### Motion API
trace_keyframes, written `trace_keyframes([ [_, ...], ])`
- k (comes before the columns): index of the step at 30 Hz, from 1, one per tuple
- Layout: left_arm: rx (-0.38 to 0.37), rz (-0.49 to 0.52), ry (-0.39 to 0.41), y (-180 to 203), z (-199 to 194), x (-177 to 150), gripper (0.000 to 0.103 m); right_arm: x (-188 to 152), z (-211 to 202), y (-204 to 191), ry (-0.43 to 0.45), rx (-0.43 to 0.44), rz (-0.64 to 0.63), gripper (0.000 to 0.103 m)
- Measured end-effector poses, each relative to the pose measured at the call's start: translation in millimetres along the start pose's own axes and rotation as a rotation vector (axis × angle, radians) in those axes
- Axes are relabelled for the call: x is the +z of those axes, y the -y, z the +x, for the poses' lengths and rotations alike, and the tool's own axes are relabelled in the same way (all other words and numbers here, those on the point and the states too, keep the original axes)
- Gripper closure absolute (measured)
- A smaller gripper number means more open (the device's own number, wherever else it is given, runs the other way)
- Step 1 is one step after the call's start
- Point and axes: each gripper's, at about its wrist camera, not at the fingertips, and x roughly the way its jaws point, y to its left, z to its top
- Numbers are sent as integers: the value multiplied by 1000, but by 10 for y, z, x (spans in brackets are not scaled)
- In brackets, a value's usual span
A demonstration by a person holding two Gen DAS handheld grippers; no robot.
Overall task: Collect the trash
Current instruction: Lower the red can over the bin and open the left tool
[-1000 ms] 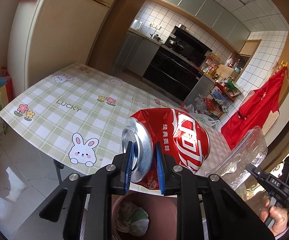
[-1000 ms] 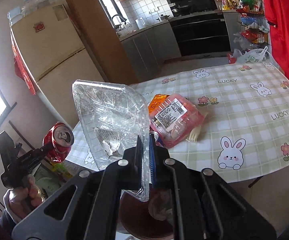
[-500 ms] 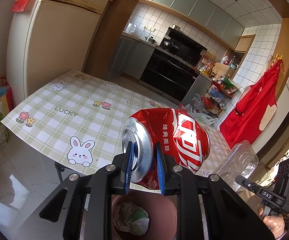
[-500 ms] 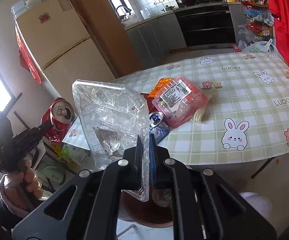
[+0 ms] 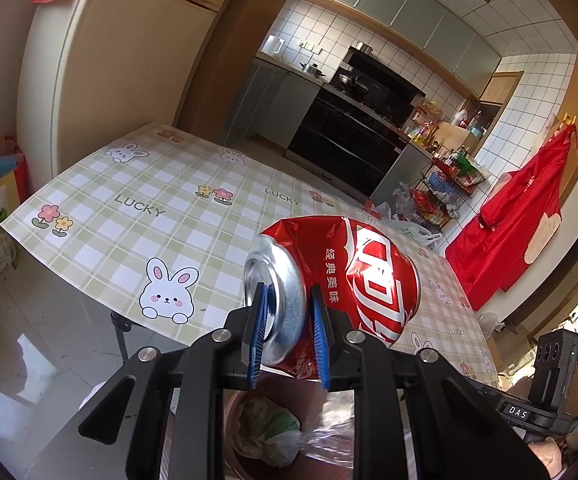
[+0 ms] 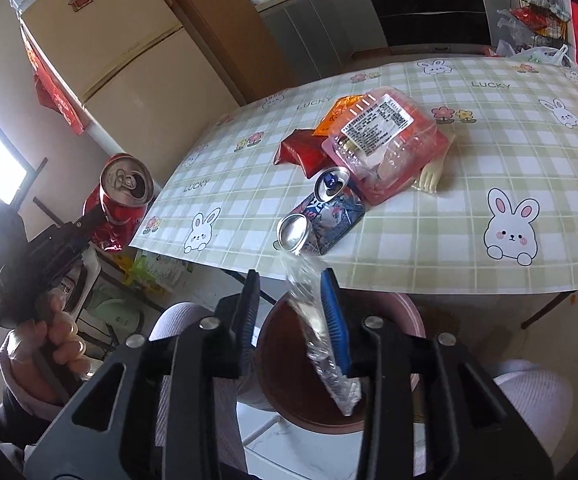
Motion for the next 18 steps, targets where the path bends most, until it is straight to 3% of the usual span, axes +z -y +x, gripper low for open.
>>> trace_keyframes([
  [1, -2, 0, -1, 1, 1, -3, 82, 8, -15, -1, 10, 1, 4, 55],
  [3, -5, 4, -1, 12, 0, -6, 82, 31, -94, -28, 55, -6, -6, 30],
  [5, -11, 12, -2, 44, -3, -8, 82, 63, -210, -89, 117, -38, -38, 11],
  [6, -14, 19, -3, 64, -5, -12, 82, 77, -263, -120, 147, -56, -54, 7],
  [10, -31, 65, -9, 182, -10, -58, 82, 131, -474, -186, 268, -135, -86, 6],
  [18, -73, 163, -83, 446, 98, -317, 82, 169, -788, -86, 438, -177, -46, 6],
])
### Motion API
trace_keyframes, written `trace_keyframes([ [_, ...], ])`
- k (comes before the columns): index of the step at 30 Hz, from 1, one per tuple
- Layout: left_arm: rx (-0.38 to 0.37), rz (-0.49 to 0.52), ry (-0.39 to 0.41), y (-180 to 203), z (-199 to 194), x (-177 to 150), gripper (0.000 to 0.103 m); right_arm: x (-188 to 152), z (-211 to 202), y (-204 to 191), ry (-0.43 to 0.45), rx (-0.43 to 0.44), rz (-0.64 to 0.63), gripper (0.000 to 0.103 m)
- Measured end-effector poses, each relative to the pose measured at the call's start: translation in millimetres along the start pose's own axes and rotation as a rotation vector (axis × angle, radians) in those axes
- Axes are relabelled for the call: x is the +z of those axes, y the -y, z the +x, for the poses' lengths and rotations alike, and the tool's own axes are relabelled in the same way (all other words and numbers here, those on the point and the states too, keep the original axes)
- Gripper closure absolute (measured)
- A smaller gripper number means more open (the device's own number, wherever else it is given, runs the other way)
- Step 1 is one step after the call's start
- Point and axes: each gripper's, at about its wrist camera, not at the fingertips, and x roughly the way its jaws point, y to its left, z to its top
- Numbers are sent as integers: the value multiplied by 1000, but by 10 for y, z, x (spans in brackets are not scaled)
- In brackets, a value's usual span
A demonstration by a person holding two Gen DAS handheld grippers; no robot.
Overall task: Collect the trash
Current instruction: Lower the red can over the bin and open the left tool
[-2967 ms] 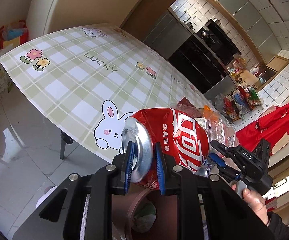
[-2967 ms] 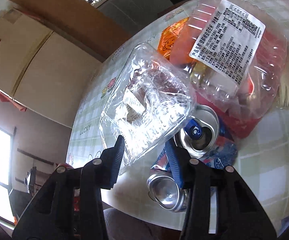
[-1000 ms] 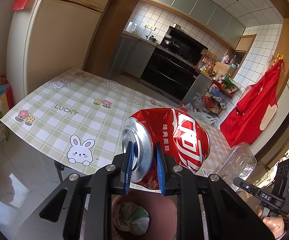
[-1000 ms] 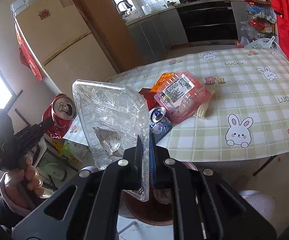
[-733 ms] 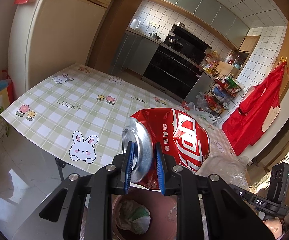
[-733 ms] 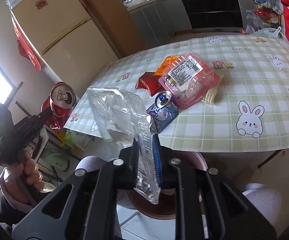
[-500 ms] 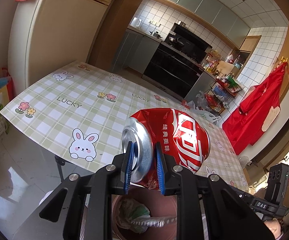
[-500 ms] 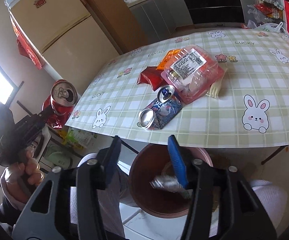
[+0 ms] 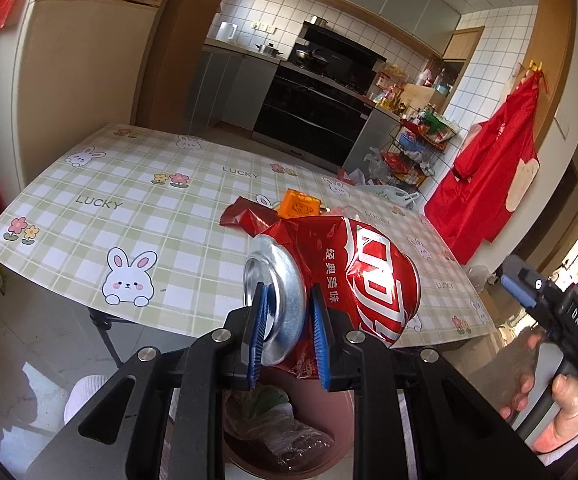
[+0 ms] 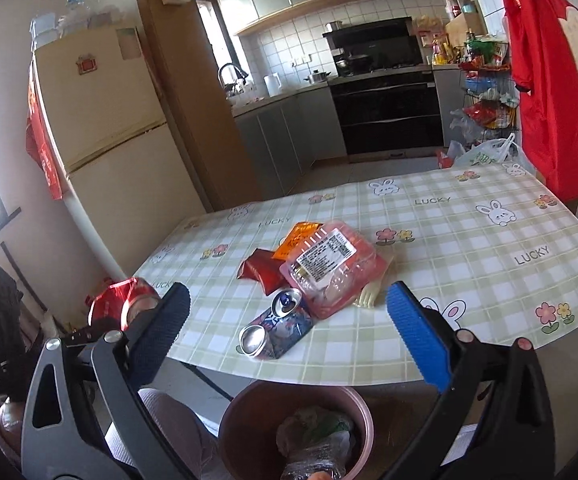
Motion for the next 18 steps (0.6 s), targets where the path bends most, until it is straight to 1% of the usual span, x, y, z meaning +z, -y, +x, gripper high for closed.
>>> trace_keyframes([
  [4, -20, 37, -47, 127, 110, -123, 82, 13, -27, 92, 19, -3, 29, 6],
  [12, -64, 122, -152, 361, 356, -350, 82, -63, 60, 207, -6, -9, 72, 6],
  [18, -77, 138, -183, 406, 453, -390, 82, -102, 109, 272, -22, -13, 97, 6],
])
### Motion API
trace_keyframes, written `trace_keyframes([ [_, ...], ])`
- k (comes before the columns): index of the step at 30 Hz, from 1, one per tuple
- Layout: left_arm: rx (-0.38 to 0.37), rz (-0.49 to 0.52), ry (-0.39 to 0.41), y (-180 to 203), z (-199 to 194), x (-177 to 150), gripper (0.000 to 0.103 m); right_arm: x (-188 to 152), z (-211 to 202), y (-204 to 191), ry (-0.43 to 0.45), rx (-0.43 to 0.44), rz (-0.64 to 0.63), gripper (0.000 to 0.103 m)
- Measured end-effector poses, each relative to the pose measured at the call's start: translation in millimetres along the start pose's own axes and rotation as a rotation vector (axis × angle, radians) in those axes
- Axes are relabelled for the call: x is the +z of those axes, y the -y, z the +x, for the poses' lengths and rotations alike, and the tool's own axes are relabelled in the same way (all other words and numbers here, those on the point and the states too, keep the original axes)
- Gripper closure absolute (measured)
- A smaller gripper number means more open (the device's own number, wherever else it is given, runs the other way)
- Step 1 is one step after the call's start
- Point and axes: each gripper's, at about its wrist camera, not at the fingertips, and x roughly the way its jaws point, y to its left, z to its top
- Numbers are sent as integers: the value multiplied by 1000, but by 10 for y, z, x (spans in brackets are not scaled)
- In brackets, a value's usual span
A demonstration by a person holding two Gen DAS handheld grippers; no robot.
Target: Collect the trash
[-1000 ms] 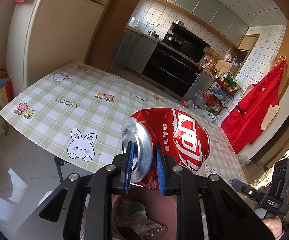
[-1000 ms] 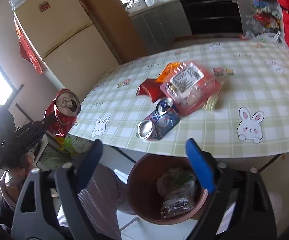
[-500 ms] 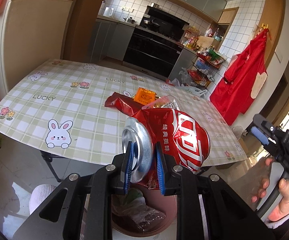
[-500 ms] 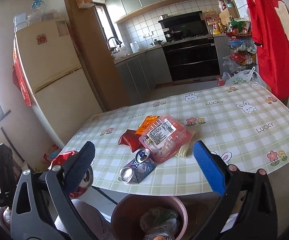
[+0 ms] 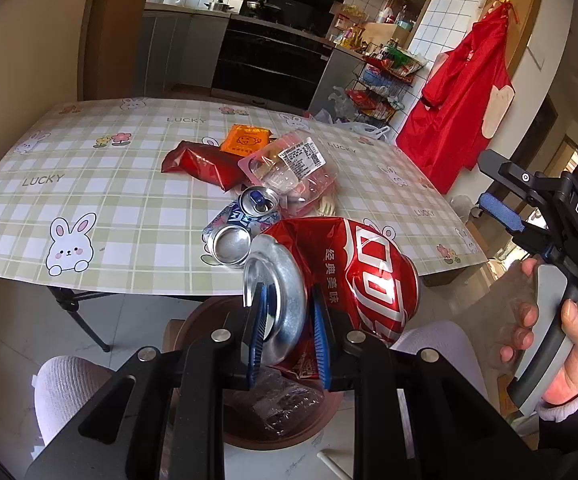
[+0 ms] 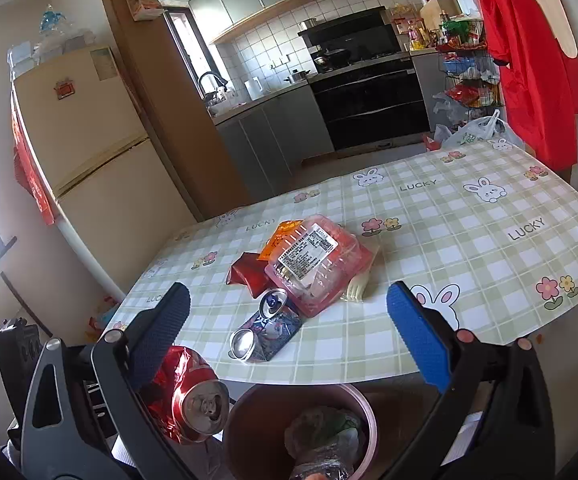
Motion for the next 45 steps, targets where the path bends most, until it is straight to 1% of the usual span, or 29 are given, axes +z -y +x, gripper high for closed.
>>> trace_keyframes([
  [7, 1, 2, -16, 4, 49, -16, 81, -20, 34, 39, -12, 7, 23, 6],
  [8, 7, -2, -11, -1, 45, -17, 79, -20, 35, 37, -13, 7, 22, 6],
  [9, 6, -7, -7, -6, 41, -16, 72, -22, 36, 33, -14, 8, 21, 6],
  [10, 10, -14, -4, -14, 34, -13, 61, -22, 38, 30, -15, 9, 21, 6],
  [14, 23, -28, 13, -49, 3, -1, 56, -20, 40, 14, -18, 11, 16, 6],
  [16, 26, -35, 18, -64, -7, 0, 50, -26, 45, 8, -21, 10, 15, 6],
  [21, 35, -47, 23, -95, -18, -6, 43, -40, 57, 3, -28, 11, 16, 6],
  [31, 39, -63, 12, -135, 5, -30, 43, -79, 99, 25, -45, 6, 23, 6],
  [36, 49, -72, -7, -169, 65, -59, 43, -105, 129, 55, -52, -1, 29, 6],
  [40, 73, -78, -19, -235, 140, -54, 43, -127, 168, 86, -57, -13, 29, 6],
  [45, 109, -64, -38, -291, 360, 13, 42, -170, 259, 159, -76, -21, 40, 6],
])
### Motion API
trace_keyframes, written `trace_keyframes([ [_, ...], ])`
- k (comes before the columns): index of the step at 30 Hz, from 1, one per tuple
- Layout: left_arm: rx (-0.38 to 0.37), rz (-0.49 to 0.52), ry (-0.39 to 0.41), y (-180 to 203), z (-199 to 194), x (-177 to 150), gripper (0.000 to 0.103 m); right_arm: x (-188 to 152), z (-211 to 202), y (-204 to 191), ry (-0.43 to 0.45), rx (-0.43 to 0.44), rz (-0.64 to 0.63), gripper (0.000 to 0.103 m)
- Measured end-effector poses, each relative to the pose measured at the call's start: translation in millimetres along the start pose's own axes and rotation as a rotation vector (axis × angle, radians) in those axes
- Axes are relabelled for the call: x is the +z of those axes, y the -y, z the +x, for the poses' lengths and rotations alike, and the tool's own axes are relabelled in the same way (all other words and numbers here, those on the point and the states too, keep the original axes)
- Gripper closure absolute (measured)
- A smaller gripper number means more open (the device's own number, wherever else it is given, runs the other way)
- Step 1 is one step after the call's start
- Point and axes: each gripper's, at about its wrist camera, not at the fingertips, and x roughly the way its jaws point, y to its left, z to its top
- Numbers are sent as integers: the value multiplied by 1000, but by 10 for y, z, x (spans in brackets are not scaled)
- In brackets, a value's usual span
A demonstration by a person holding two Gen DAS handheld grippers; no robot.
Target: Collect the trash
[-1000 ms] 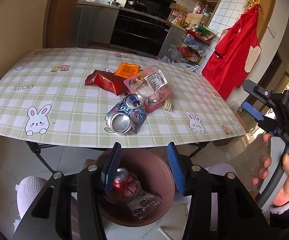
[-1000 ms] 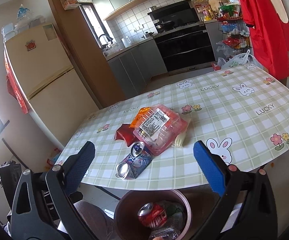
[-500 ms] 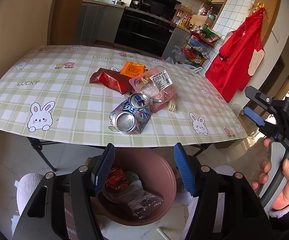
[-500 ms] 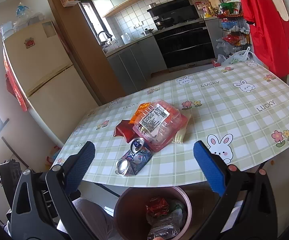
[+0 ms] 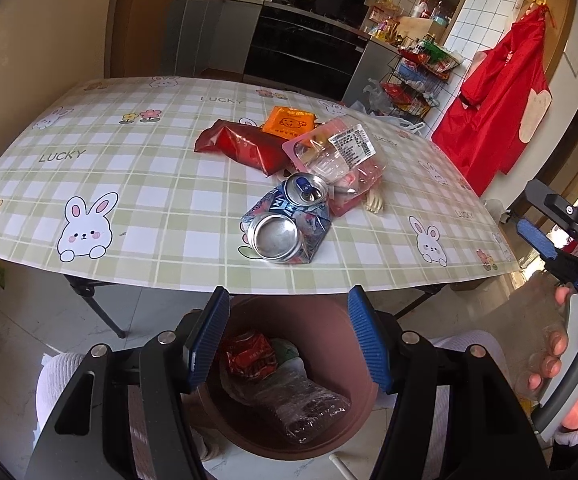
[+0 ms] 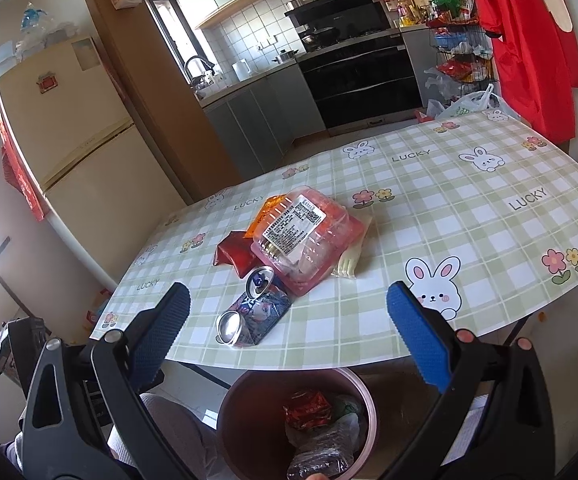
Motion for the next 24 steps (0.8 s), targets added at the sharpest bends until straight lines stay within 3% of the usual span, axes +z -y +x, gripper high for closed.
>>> trace_keyframes([
  [6, 27, -7, -23, 83, 446, 159, 39, -46, 157, 113, -26, -11, 15, 6],
  [11, 89, -90, -29, 103, 882, 302, 39, -79, 292, 269, -46, -17, 49, 6],
  [17, 203, -34, -44, 172, 1218, 349, 39, -89, 409, 489, -48, -45, 70, 6],
  [24, 264, -37, -71, 111, 1405, 379, 39, -123, 521, 668, -63, -49, 113, 6],
])
